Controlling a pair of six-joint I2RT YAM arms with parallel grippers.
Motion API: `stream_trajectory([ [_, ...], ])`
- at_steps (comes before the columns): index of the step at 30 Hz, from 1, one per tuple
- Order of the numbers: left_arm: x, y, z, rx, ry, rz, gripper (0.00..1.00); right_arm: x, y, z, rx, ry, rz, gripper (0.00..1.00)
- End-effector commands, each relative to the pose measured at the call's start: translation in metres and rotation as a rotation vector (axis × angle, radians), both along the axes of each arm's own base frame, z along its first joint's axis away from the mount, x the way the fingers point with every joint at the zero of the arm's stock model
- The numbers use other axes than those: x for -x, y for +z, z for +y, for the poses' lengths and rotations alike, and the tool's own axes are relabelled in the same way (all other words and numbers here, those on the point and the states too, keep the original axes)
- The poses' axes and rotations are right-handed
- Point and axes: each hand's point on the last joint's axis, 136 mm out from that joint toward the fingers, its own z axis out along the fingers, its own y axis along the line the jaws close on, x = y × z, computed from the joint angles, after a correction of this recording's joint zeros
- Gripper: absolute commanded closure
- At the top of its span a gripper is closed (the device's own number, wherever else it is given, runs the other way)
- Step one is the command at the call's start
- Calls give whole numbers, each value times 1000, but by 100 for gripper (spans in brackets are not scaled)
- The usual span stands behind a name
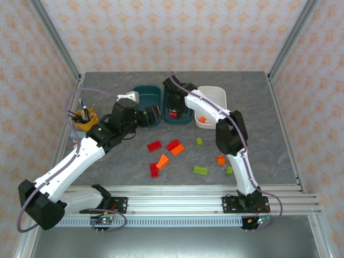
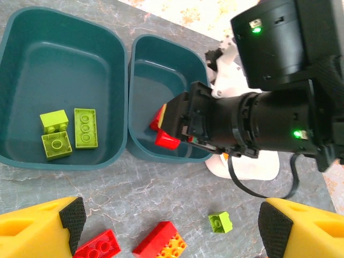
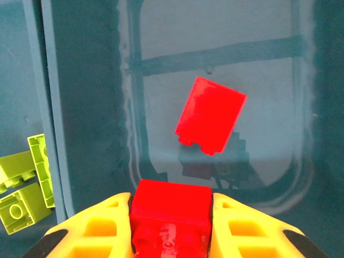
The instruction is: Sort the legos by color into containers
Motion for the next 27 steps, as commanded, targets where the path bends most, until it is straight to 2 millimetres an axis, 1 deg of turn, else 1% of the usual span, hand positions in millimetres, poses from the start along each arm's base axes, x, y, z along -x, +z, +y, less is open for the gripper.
stream_trajectory([
  [1, 8, -3, 10, -2, 29, 10, 13, 6, -14, 8, 18, 81, 54, 73],
  [3, 10, -4, 12, 2, 37, 11, 13, 6, -24, 9, 25, 83, 77, 73],
  [5, 12, -4, 14, 6, 41, 8, 13, 5, -29, 10, 26, 84, 85, 71],
  [7, 14, -3, 15, 5, 41, 10, 13, 5, -28, 11, 23, 85, 83, 64],
  [10, 17, -4, 17, -8, 34, 18, 13, 1, -14, 12, 11, 82, 57, 52],
  [12, 21, -7, 17, -23, 23, 30, 13, -1, 3, 13, -4, 80, 27, 46],
  [14, 25, -13, 19, -41, 9, 47, 14, -3, 22, 15, -29, 80, -6, 44],
  [17, 32, -21, 20, -70, -13, 71, 14, -3, 54, 14, -59, 78, -58, 43],
  [20, 38, -25, 23, -99, -34, 86, 15, 1, 86, 6, -69, 75, -118, 43],
  [21, 40, -27, 24, -106, -39, 91, 15, 4, 100, 2, -73, 72, -144, 43],
  [23, 44, -27, 24, -118, -54, 96, 14, 10, 120, -5, -86, 71, -190, 44],
  [27, 51, -30, 26, -134, -74, 117, 15, 31, 148, -21, -134, 65, -257, 44],
])
